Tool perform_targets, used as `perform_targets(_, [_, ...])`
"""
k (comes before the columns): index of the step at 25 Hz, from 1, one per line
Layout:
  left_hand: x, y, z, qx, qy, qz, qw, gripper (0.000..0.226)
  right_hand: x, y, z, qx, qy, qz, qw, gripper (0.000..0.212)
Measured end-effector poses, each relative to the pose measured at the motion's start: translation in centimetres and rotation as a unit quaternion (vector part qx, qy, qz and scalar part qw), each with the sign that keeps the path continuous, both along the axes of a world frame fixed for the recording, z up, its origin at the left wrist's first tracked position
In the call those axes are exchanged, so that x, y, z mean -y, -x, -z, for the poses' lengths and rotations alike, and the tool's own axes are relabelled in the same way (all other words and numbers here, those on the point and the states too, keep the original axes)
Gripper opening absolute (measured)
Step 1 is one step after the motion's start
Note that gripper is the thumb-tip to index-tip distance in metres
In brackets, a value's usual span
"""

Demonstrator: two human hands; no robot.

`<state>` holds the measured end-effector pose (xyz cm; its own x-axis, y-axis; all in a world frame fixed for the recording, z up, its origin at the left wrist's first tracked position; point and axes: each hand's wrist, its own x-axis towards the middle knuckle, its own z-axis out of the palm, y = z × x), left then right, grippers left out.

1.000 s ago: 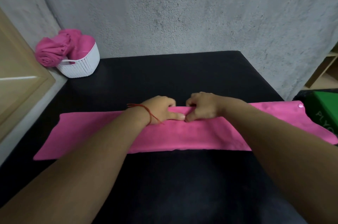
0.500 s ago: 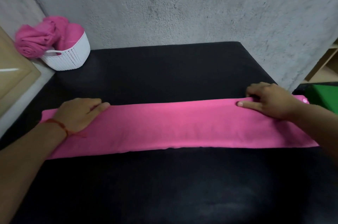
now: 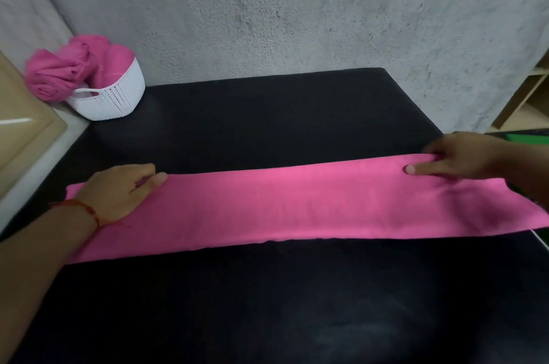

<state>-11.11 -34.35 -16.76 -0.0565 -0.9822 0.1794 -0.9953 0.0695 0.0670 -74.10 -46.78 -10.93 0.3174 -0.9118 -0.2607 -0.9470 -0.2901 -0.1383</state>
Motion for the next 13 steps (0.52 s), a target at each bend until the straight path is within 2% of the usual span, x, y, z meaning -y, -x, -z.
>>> perform_targets(5, [-0.3,-1.4,-0.6,0.063,-0.063,-0.028,0.996,0.076,-0.8,2.1,1.8,-0.017,0.056,0.019,0.998,0.064])
perform_targets(8, [-0.8,-2.4,-2.3,0.027,-0.123,-0.047,0.991,0.069,-1.4,2.4,0.4,-0.011,0.072,0.002,0.997,0.060])
perform_targets(10, [-2.4,-3.1,-3.6,0.000,-0.119,-0.027,0.993,0.062,-2.4,2.4,-1.1,0.005,0.081,-0.008,0.997,0.050])
perform_targets(13, [-4.6,-3.5,-7.0,0.009,-0.073,0.003,0.997,0.053,-3.7,2.4,-4.3,0.032,0.101,-0.038,0.994,0.031])
